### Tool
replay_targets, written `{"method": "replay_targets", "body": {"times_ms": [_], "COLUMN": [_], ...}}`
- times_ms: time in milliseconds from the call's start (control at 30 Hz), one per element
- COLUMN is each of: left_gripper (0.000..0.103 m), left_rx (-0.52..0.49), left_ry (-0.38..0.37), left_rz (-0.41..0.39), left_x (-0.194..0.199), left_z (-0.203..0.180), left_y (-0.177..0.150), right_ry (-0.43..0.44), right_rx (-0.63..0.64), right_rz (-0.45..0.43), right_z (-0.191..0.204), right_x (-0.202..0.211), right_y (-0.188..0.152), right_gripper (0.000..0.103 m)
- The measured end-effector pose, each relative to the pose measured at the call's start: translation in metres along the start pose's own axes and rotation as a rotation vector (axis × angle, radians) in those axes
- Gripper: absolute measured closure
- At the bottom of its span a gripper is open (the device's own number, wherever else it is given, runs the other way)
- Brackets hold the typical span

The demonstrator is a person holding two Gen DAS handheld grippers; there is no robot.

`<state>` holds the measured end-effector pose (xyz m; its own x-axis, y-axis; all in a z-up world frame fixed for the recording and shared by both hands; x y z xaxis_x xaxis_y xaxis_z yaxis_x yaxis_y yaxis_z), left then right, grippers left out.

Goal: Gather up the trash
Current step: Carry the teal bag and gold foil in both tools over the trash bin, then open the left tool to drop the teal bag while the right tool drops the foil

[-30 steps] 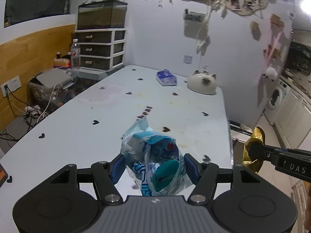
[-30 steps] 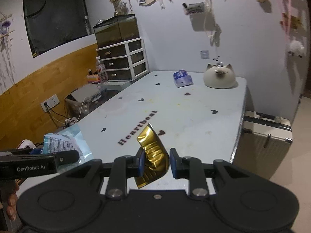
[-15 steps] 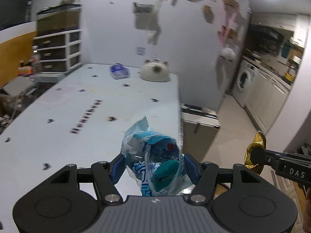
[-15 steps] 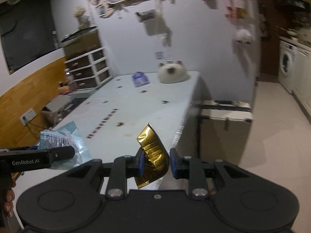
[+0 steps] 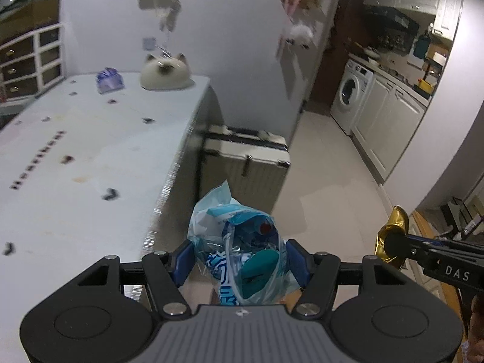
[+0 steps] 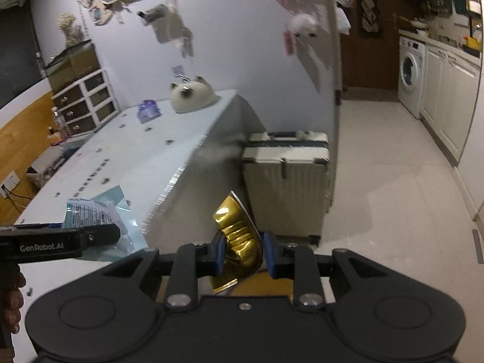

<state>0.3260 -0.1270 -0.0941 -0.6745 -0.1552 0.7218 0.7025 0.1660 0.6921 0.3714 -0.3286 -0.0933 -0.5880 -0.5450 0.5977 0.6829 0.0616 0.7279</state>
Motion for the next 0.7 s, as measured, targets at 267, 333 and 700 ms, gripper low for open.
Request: {"method": "replay_targets", "body": {"times_ms": [267, 333, 700], "left_gripper": [0.039, 0.039, 0.039], "left_rx": [-0.042, -0.055, -0.183], "left_ry": [-0.033, -0.034, -0.058], "left_rz": [0.153, 0.201, 0.440], "left_x": [-0.076, -0.100, -0.239], "left_z": [-0.045, -0.049, -0.067], "left_y": [-0.039, -0.054, -0.138], "right_ry": [-0.034, -0.032, -0.010], "right_rx": [-0.116, -0.151, -0.407], "right_rz": [0.112, 0.149, 0.310], "right_z": [-0.072, -0.084, -0.125], "right_x": [-0.037, -0.055, -0.174], "right_y": [-0.044, -0.060, -0.156], "right_gripper": [0.076, 0.076, 0.076]}}
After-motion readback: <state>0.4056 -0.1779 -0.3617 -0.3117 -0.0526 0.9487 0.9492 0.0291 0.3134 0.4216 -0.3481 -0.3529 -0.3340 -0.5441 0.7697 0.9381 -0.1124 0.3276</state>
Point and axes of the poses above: each gripper's, at about its wrist camera, not at the fingertips, and x roughly against the way its jaws point, z to its left, y to its top, the point moved 6 cm from there along -x, roughly the way its jaws point, and after that the axes turned 12 degrees about y, right-handed, at the moved point
